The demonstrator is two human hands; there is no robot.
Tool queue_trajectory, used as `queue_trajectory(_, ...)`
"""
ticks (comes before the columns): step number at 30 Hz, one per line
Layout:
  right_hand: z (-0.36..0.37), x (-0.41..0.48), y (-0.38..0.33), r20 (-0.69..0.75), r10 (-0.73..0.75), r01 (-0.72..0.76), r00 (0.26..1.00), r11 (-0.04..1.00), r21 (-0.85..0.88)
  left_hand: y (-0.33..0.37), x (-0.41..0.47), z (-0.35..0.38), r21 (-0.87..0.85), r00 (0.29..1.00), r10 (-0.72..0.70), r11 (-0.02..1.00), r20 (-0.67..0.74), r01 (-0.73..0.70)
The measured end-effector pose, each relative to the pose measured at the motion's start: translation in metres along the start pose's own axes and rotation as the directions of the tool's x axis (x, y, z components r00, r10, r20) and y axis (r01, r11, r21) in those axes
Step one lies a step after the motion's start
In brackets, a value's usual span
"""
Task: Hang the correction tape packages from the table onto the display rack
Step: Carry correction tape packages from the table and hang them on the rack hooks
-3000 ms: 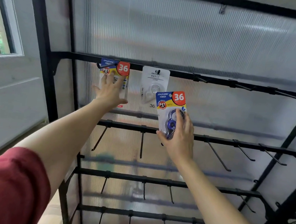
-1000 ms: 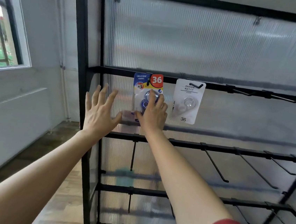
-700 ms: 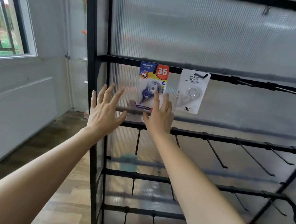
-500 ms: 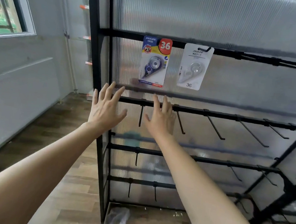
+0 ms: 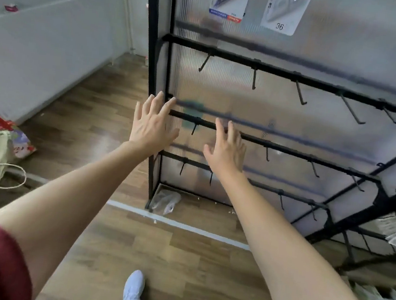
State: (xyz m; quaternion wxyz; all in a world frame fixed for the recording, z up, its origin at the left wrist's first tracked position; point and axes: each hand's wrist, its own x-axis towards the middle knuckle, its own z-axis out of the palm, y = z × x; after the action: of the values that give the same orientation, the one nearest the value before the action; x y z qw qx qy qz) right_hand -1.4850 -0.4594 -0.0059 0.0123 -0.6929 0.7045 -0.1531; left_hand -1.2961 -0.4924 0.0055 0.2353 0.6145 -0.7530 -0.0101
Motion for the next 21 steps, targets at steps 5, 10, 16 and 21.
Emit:
queue_trajectory(5,0.013,-0.077,0.001,0.115,-0.068,0.067,0.991,0.998,0.009,0.006,-0.105,0.004,0.018,0.987,-0.147,0.989,0.064,0.146)
queue_trajectory(10,0.027,-0.146,-0.043,0.212,-0.17,0.161,0.962,0.985,0.056,-0.017,-0.208,-0.017,0.075,0.941,-0.332,0.942,0.071,0.327)
queue_trajectory(16,0.039,-0.222,-0.131,0.313,-0.351,0.34,0.882,0.936,0.091,-0.072,-0.333,-0.079,0.137,0.836,-0.548,0.827,-0.025,0.546)
queue_trajectory(21,0.045,-0.298,-0.227,0.346,-0.495,0.476,0.797,0.868,0.144,-0.123,-0.456,-0.153,0.149,0.707,-0.699,0.691,-0.111,0.707)
